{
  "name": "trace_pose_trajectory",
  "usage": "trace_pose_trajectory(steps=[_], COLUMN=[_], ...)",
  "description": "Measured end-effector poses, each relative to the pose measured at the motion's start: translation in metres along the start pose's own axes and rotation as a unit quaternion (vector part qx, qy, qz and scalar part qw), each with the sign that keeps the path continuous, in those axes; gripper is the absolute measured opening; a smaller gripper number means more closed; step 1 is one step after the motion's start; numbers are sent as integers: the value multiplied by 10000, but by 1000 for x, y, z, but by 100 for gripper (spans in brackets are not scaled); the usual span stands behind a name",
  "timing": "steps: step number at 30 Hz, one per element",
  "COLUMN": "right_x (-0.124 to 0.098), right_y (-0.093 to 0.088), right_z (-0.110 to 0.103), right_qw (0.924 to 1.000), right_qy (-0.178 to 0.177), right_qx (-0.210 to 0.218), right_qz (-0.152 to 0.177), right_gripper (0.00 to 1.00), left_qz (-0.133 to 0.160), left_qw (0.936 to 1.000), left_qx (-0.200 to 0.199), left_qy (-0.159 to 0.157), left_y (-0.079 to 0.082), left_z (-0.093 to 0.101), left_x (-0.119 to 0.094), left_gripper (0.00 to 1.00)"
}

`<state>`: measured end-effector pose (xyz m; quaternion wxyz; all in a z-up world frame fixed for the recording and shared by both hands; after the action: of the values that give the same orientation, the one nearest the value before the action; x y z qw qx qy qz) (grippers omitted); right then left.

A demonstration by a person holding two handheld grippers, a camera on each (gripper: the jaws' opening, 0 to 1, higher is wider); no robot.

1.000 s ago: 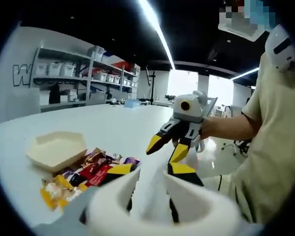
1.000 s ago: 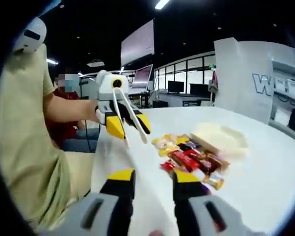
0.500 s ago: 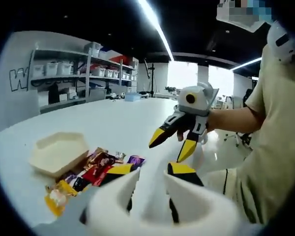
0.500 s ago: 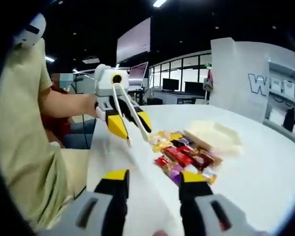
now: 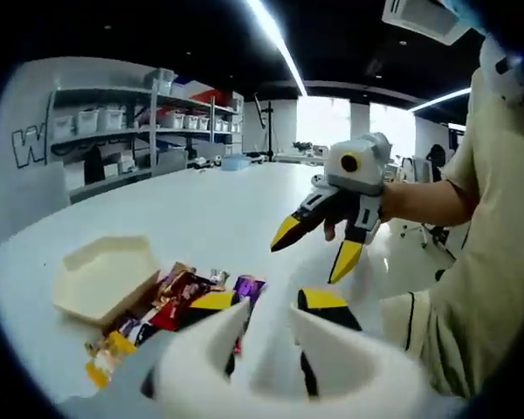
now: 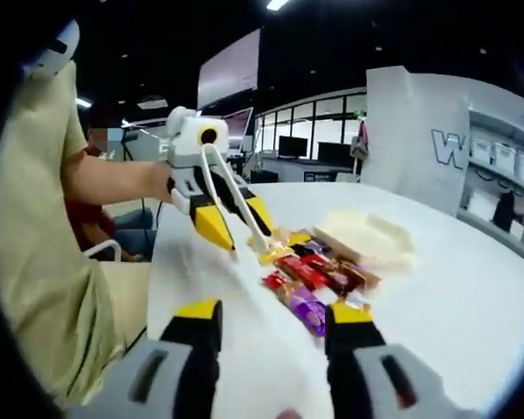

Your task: Place the target food into the container with the food tongs after gripping and lifting it, then release it inside without dropping or visibly crushing the food.

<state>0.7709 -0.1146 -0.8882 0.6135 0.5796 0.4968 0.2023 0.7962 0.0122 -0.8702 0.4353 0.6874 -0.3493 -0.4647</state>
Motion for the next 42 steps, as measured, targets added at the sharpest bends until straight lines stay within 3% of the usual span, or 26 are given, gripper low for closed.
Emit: trace_pose_trajectory(steps=[22, 42], right_x=[-8, -11], right_y=[18, 19], right_z=[9, 21], right_qw=[9993, 9990], right_qy=[-259, -297], right_qx=[267, 322], right_qz=[-36, -75], right_gripper=[67, 71], left_qz=[-525, -814], left_qw=[9978, 9939], left_qx=[370, 621], left_qy=[-155, -403], left_y=[8, 0], left_z=[-14, -18], left_x=[29, 54], left_gripper=[26, 26])
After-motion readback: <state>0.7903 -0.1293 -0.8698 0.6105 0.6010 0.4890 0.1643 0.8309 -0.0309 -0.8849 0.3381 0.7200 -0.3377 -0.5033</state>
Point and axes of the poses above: the point that each gripper's makers call its tool centre point, and the gripper's own axes: x roughly forward along the fingers, z roughly to its right, y roughly out of its top, the point moved 4 cm from there along -x, roughly backward along the fingers, and after that the axes turned 13 degrees about x, right-handed, at the moved point
